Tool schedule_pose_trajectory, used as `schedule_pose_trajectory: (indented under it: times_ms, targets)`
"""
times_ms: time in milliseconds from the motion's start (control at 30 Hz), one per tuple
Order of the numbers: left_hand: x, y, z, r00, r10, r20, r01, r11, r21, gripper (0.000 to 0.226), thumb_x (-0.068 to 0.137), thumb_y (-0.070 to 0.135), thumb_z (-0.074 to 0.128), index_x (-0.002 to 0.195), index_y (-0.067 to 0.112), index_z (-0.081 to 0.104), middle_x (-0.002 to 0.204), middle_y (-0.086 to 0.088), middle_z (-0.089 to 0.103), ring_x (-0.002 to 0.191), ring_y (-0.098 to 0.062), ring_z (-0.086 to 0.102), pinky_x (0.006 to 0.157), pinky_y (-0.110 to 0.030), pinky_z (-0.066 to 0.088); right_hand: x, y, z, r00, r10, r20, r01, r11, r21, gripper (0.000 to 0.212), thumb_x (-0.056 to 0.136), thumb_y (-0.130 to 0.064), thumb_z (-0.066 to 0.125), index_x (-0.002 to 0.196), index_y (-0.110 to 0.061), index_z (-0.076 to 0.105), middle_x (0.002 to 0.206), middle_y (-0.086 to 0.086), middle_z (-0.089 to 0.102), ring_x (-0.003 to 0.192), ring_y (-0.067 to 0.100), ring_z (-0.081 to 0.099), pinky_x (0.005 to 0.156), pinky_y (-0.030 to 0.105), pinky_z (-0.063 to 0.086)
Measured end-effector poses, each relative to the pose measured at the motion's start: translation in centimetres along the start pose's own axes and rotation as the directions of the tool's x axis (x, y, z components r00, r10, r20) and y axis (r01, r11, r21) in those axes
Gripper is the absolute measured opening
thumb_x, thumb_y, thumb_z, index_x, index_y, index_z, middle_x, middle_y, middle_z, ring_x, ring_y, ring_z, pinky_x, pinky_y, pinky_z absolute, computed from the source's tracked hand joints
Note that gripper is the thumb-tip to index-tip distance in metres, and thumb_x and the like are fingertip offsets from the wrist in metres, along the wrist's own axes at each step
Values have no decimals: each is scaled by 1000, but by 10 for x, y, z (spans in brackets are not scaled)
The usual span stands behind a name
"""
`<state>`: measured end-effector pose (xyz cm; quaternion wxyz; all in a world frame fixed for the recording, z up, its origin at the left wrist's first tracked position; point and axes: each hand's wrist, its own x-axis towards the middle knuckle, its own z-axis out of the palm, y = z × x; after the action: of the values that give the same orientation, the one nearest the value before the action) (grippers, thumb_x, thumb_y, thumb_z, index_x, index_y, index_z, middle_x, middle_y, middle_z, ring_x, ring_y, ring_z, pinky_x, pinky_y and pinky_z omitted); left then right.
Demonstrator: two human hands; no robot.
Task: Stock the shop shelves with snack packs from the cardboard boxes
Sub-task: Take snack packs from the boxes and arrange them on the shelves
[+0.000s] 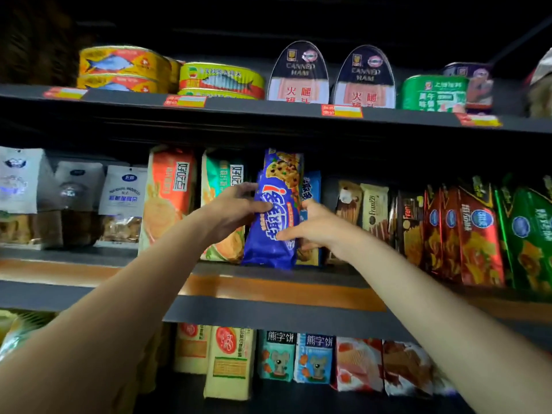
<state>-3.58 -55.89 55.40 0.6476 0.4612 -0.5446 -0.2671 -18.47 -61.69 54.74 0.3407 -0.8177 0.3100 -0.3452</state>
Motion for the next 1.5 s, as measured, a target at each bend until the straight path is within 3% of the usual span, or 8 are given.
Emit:
schedule_pose_trajectory:
  times_ms: [167,400,533,800,1000,1100,1267,1500]
  targets:
    - [-1,-9,-8,997,29,-69,-29,1000,-10,47,84,5,63,124,18,43,92,-4,65,74,-9,63,66,-23,54,9,17,-23,990,44,130,-69,980,189,66,77,-10,74,129,-21,34,112,9,64,93,23,65,78,37,54]
    - [2,-2,-7,997,74,-28,-68,982,177,58,83,-5,60,132,16,38,124,-4,54,97,-15,59,82,-32,51,24,6,-9,988,59,144,-73,993,97,45,78,1,71,111,-13,44,120,7,61,100,22,62,81,37,53]
    - [8,-7,-11,998,50,-42,-31,925,378,66,79,-10,62,134,17,38,137,-5,44,112,-23,53,87,-38,51,42,-5,8,996,35,82,-20,984,-176,107,79,-2,71,150,-16,-8,152,12,25,118,29,53,82,33,54]
    - [20,-24,-8,999,51,-4,-36,765,643,65,82,-6,61,137,13,33,133,-13,42,91,-20,50,58,-19,45,61,0,13,1000,-12,17,18,890,-456,120,79,-16,74,144,-15,-27,152,18,23,82,23,59,62,26,51]
    - [17,-20,-20,957,236,-166,-34,664,747,52,84,3,61,132,10,43,132,-13,48,110,-32,55,82,-32,44,52,-4,4,996,-85,-37,54,859,-509,115,76,-30,76,150,-17,-11,154,16,16,139,32,26,112,44,29]
    - [-10,-16,-34,847,462,-262,-152,684,714,37,86,1,54,123,7,51,122,-7,55,100,-24,59,88,-34,46,27,-14,14,947,-296,-122,209,860,-465,84,83,-21,71,146,-14,15,143,15,30,130,30,38,101,39,40]
    - [-125,-22,-78,404,811,-423,-294,553,779,23,82,4,42,90,22,52,85,11,57,76,4,53,72,-12,41,-37,-46,91,674,-720,-169,633,679,-371,51,81,-9,61,128,-7,41,121,12,44,111,27,49,92,34,42]
    - [-361,-94,-208,360,652,-667,172,657,734,22,78,8,43,90,26,49,81,7,57,76,-14,56,75,-30,45,-135,-69,302,564,-753,338,792,610,38,51,85,-13,60,132,-11,38,118,6,41,105,18,47,81,25,40]
